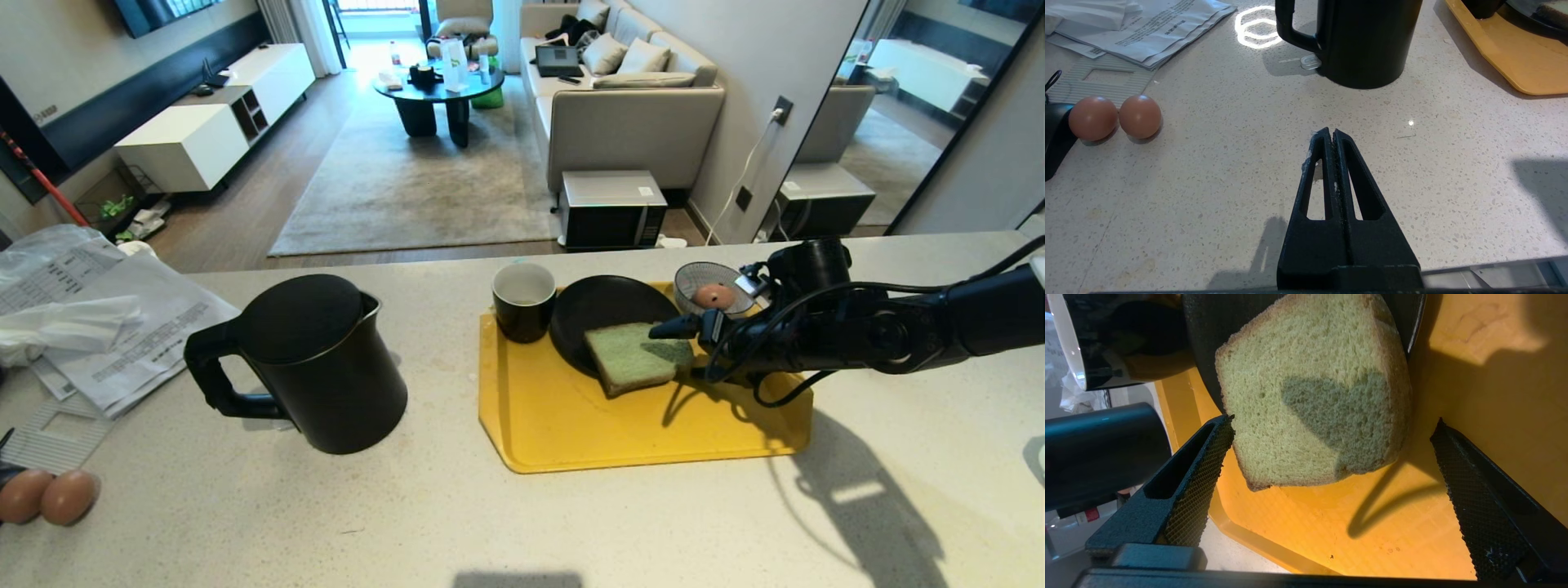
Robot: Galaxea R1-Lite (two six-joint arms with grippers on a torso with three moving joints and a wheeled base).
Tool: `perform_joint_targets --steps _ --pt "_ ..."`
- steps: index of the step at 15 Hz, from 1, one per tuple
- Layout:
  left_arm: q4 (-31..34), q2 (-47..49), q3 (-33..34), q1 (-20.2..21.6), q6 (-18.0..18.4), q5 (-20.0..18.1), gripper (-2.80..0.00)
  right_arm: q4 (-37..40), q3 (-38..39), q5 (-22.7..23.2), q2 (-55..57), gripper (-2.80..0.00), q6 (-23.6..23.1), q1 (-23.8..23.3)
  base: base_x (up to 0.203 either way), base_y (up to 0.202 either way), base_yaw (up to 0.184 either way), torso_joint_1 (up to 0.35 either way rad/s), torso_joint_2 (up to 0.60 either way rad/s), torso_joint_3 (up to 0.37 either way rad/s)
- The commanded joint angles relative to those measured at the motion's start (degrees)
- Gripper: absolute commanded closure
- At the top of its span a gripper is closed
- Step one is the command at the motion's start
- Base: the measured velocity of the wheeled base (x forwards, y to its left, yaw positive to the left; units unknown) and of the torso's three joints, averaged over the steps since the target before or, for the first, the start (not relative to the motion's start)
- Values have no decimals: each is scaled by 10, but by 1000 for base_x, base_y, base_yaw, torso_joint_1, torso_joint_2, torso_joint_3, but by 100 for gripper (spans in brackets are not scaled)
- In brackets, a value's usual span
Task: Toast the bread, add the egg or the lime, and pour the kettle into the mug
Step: Pick up the bread slice
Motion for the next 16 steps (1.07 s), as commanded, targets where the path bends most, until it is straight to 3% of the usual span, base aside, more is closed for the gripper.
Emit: perform_joint_targets --steps 1,4,5,16 --pt "0 0 0 0 0 0 0 1 -3 2 1 -280 2 0 0 0 0 0 0 0" --pt "0 0 0 0 0 0 0 4 -7 2 1 -280 2 0 0 0 0 0 0 0" --pt "0 0 0 0 0 0 0 4 -6 2 1 0 2 0 0 0 0 0 0 0" --pt "0 0 0 0 -1 0 0 4 9 -1 -7 0 2 -6 0 0 0 0 0 0"
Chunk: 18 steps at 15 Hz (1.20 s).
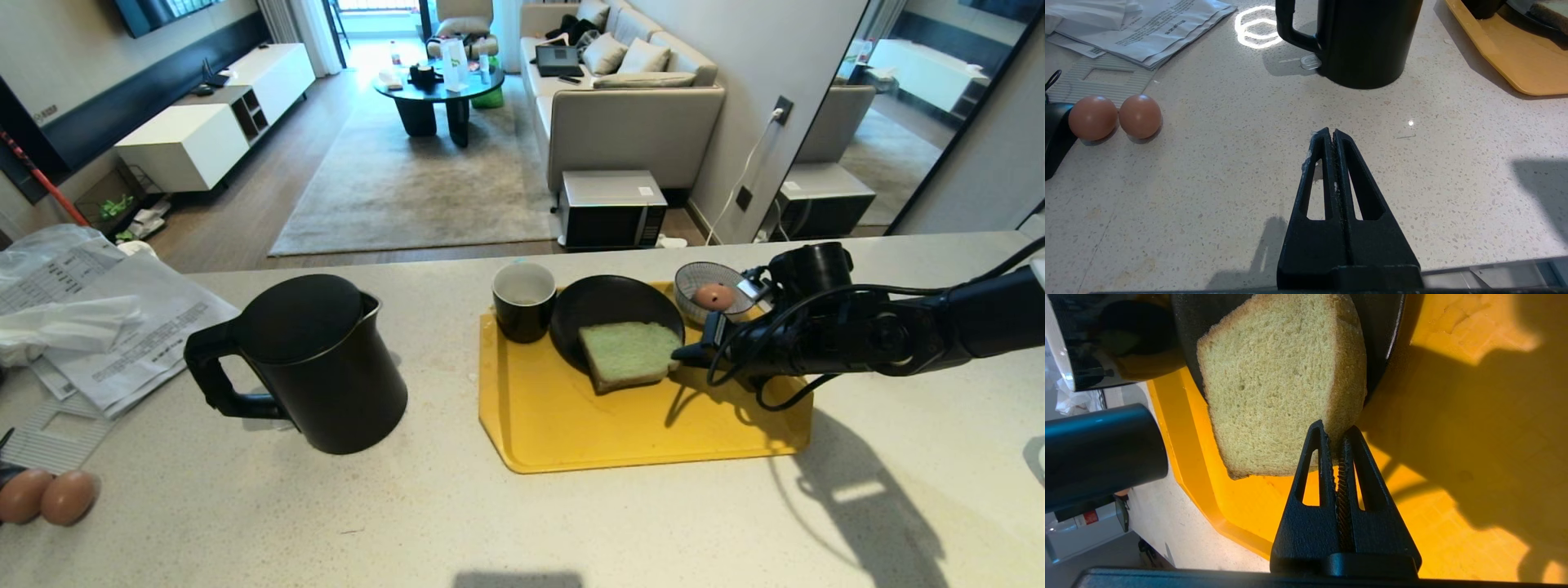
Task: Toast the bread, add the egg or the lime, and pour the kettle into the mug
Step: Pick up the bread slice, then put the bread slices in the toaster
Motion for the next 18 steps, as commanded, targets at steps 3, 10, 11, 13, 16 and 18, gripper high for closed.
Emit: perform_joint_targets --steps 3,10,11,13,16,18 --pt "0 0 0 0 0 0 0 2 6 2 -38 0 3 -4 0 0 0 0 0 0" --pt "0 0 0 0 0 0 0 35 16 2 -178 0 31 -3 0 0 0 0 0 0" --pt "0 0 0 0 0 0 0 35 23 3 -198 0 33 -3 0 0 0 0 0 0" --pt "0 0 0 0 0 0 0 35 33 1 -239 0 32 -3 0 0 0 0 0 0" --pt "1 0 0 0 -2 0 0 45 46 -9 -302 0 7 -5 0 0 0 0 0 0" --pt "1 0 0 0 -2 0 0 61 62 -46 -343 0 -63 -10 0 0 0 0 0 0"
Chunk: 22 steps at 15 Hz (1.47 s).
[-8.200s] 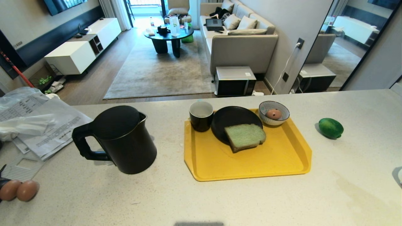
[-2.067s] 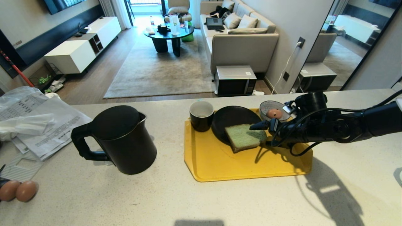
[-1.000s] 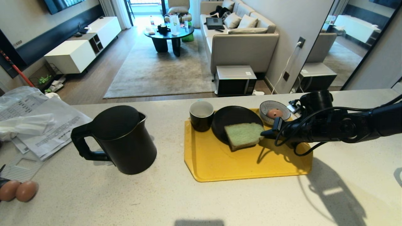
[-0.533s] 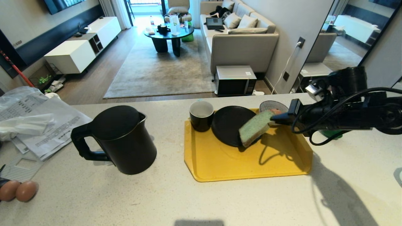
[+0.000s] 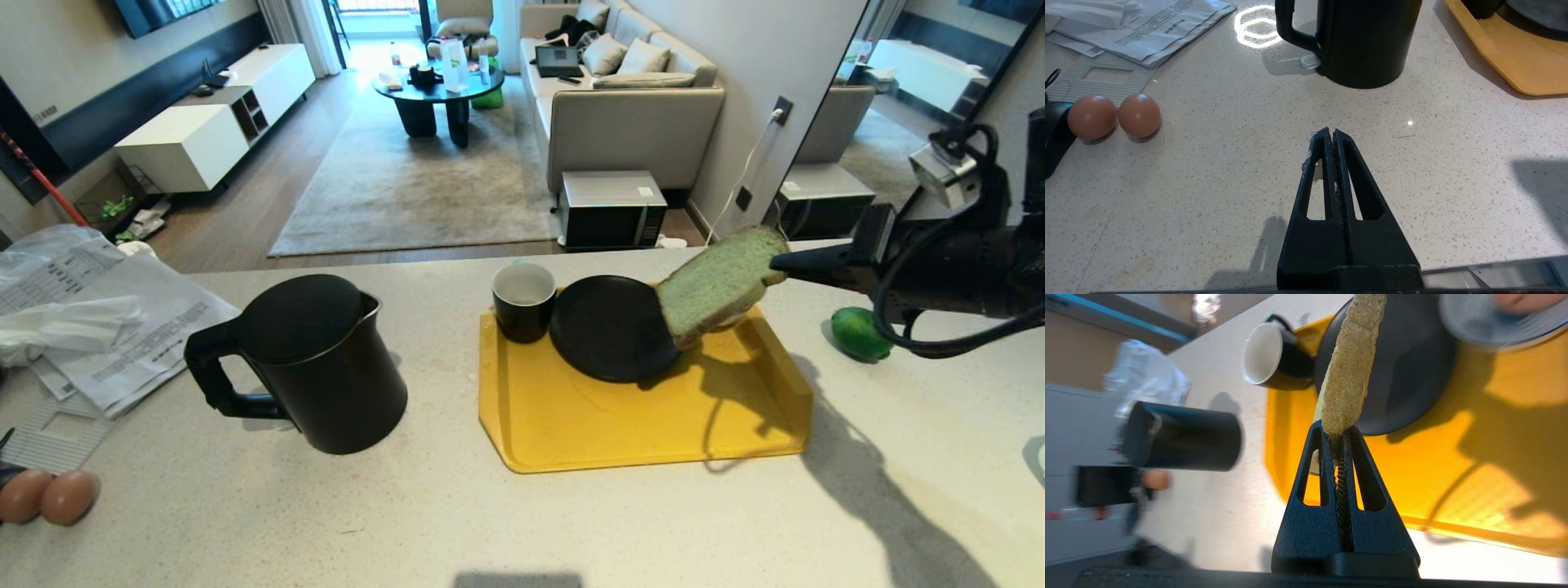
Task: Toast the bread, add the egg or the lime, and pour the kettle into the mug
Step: Put the bread slices in the toaster
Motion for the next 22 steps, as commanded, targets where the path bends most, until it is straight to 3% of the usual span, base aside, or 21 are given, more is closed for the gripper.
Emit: perform_joint_targets --steps 1,4,10,22 --pt "0 0 0 0 -1 0 0 2 13 -19 -52 0 -49 -9 0 0 0 0 0 0" --pt "0 0 0 0 -1 0 0 16 25 -40 -88 0 -142 -63 0 0 0 0 0 0" --pt "0 0 0 0 -1 0 0 19 50 -42 -161 0 -254 -165 0 0 0 0 0 0" --pt "0 0 0 0 -1 0 0 22 101 -40 -236 0 -265 -172 0 0 0 0 0 0"
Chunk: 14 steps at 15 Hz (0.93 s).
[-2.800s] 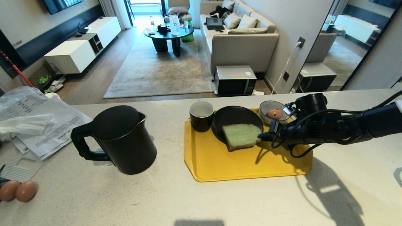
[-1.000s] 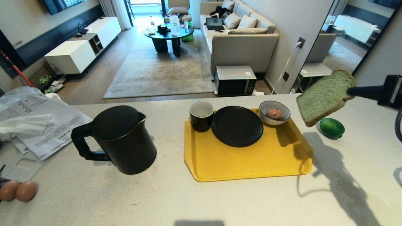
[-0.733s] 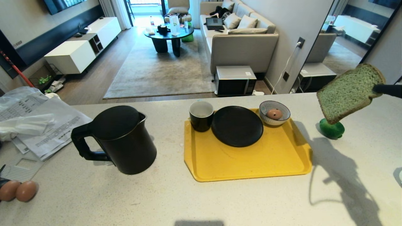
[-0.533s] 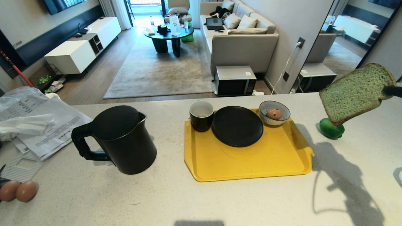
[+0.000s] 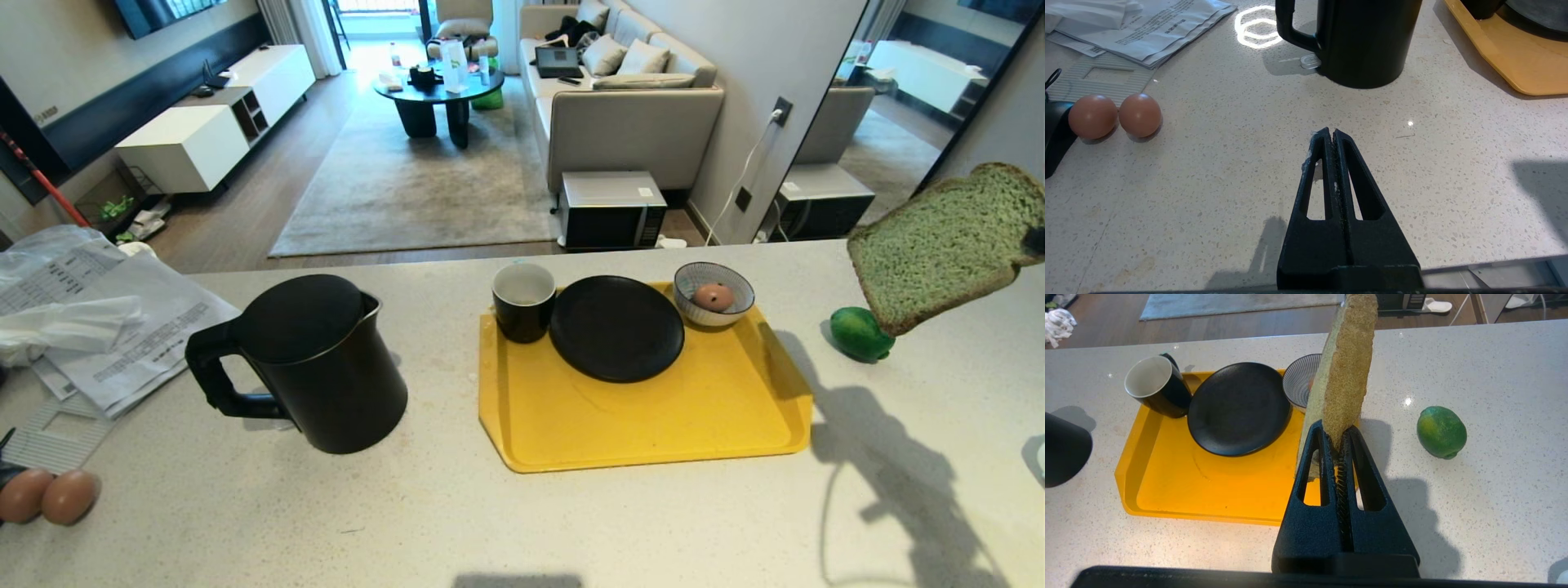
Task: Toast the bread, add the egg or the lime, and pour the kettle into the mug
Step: Put the bread slices in the toaster
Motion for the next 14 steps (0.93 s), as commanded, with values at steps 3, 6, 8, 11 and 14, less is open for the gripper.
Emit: perform_joint_targets --steps 3,6,8,11,14 --pt "0 0 0 0 0 0 0 0 10 1 -12 0 0 0 0 0 0 0 0 0" --pt "0 0 0 0 0 0 0 0 12 1 -16 0 -1 0 0 0 0 2 2 72" --pt "0 0 1 0 0 0 0 0 13 1 -19 0 -1 0 0 0 0 2 3 181" --pt "0 0 0 0 0 0 0 0 21 1 -25 0 -1 0 0 0 0 -3 3 171" --pt "0 0 1 0 0 0 0 0 24 1 -26 0 -1 0 0 0 0 0 2 43"
